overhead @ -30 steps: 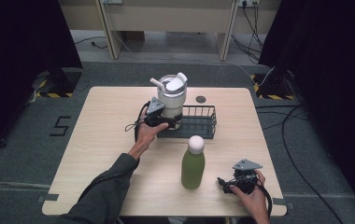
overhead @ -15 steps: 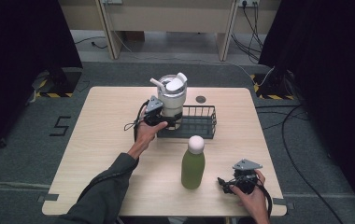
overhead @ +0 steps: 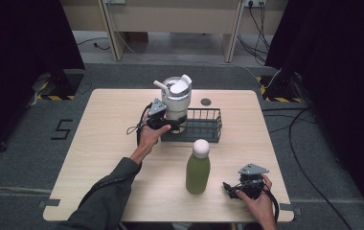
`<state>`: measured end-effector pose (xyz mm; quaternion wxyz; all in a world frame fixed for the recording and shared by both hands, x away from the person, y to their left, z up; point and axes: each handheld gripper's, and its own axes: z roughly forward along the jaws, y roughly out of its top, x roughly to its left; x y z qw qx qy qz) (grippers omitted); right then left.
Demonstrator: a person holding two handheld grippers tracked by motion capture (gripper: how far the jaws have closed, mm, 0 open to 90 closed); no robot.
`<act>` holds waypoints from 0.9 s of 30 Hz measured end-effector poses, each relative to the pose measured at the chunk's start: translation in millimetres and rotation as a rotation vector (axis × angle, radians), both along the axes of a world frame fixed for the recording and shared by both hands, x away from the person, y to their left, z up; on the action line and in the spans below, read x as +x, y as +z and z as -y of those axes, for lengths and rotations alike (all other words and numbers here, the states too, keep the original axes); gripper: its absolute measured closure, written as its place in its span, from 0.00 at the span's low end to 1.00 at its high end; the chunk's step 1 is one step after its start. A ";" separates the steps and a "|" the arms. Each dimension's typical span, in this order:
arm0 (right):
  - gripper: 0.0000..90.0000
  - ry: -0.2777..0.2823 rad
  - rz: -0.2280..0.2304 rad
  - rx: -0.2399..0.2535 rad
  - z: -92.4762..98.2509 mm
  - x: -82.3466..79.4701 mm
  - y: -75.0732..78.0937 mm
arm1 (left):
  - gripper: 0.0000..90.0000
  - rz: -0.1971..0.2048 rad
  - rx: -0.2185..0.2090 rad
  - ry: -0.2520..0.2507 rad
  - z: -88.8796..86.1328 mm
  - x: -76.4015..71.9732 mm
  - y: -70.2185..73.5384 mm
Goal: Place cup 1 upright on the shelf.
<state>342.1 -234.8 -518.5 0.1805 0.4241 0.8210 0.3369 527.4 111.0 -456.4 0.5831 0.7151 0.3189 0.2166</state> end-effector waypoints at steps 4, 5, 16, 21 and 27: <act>0.05 0.000 0.000 0.000 0.0 0.0 0.0 | 0.09 0.001 -0.002 -0.001 -0.6 -0.3 -0.5; 0.05 0.000 0.000 0.000 0.0 0.0 0.0 | 0.09 0.001 -0.003 -0.006 -1.4 -0.4 -0.9; 0.05 -0.001 0.000 0.000 0.0 0.0 0.0 | 0.10 -0.004 0.003 -0.008 -4.2 -2.8 -1.1; 0.05 0.000 0.000 0.000 0.0 0.0 0.0 | 0.10 -0.017 0.000 -0.014 -7.8 -4.4 -1.9; 0.05 0.000 0.000 0.000 0.0 0.0 0.0 | 0.11 -0.016 0.006 -0.026 -13.8 -7.5 -3.8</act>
